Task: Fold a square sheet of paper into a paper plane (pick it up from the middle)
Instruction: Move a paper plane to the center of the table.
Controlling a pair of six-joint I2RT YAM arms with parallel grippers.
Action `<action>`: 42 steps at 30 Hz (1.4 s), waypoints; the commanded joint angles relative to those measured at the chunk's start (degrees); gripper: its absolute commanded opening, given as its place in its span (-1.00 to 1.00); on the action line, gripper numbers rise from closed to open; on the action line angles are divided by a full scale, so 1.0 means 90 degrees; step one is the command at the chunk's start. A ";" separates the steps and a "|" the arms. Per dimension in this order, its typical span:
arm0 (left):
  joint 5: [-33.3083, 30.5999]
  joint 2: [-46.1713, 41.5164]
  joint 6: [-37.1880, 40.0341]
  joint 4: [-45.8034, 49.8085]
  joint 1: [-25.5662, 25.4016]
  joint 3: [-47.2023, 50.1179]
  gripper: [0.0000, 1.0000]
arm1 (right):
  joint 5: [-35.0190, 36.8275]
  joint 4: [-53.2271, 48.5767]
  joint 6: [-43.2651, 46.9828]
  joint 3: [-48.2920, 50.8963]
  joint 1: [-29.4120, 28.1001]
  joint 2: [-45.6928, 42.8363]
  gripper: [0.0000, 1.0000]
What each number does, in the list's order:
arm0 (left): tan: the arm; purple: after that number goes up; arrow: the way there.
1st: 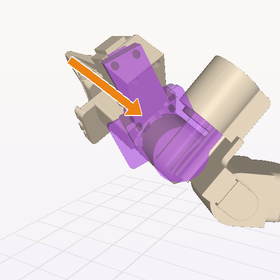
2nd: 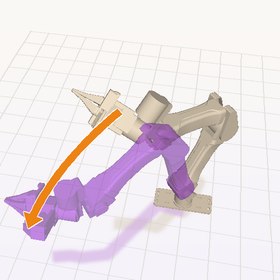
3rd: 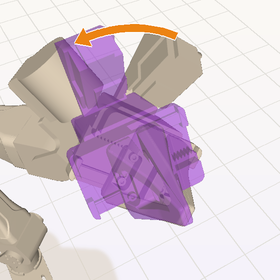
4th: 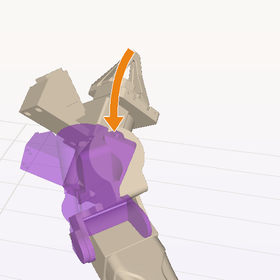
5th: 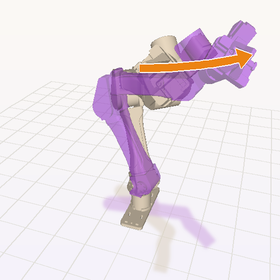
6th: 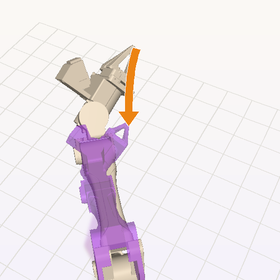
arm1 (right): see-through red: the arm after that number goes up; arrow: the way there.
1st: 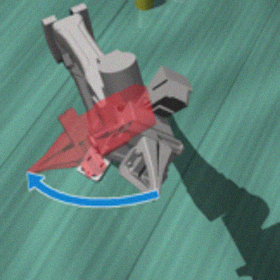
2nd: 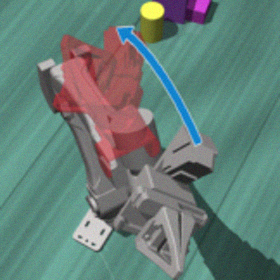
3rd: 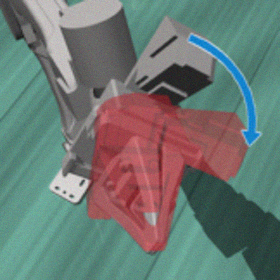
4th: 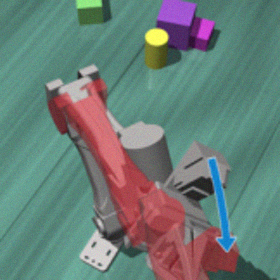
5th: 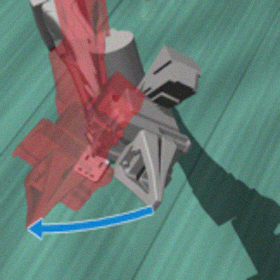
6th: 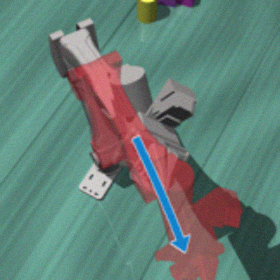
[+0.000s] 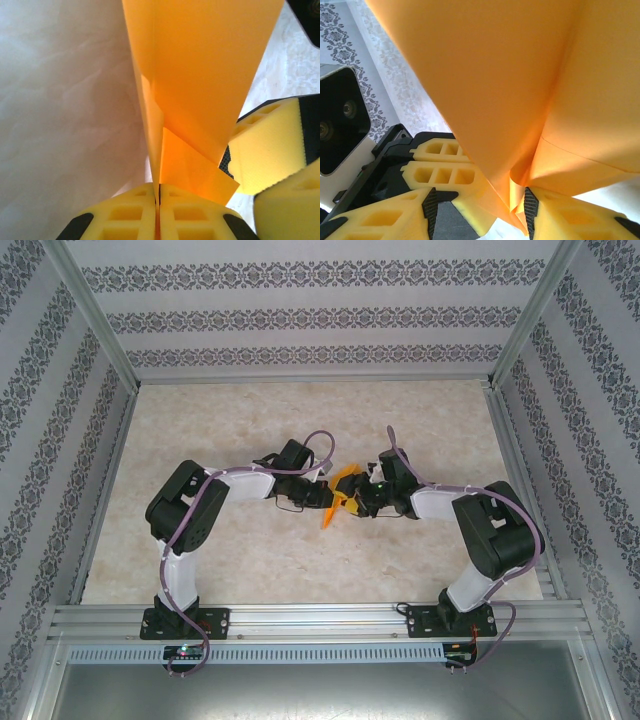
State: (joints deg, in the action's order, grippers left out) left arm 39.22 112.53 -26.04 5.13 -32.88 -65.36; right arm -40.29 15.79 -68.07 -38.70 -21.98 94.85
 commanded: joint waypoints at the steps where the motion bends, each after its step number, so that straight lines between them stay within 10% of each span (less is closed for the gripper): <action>1: 0.0242 -0.0305 -0.0078 -0.0065 0.0004 0.0031 -0.81 | -0.0137 0.0227 -0.0181 0.0146 0.0075 -0.0142 0.01; 42: 0.0557 -0.0461 -0.0420 -0.0113 0.0013 -0.0140 -0.83 | -0.0020 -0.0196 0.0244 0.0249 0.0129 -0.0469 -0.27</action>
State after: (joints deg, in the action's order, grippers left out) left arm 42.09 109.86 -28.03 5.48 -32.88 -65.39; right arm -41.41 16.51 -68.40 -36.36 -20.14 92.07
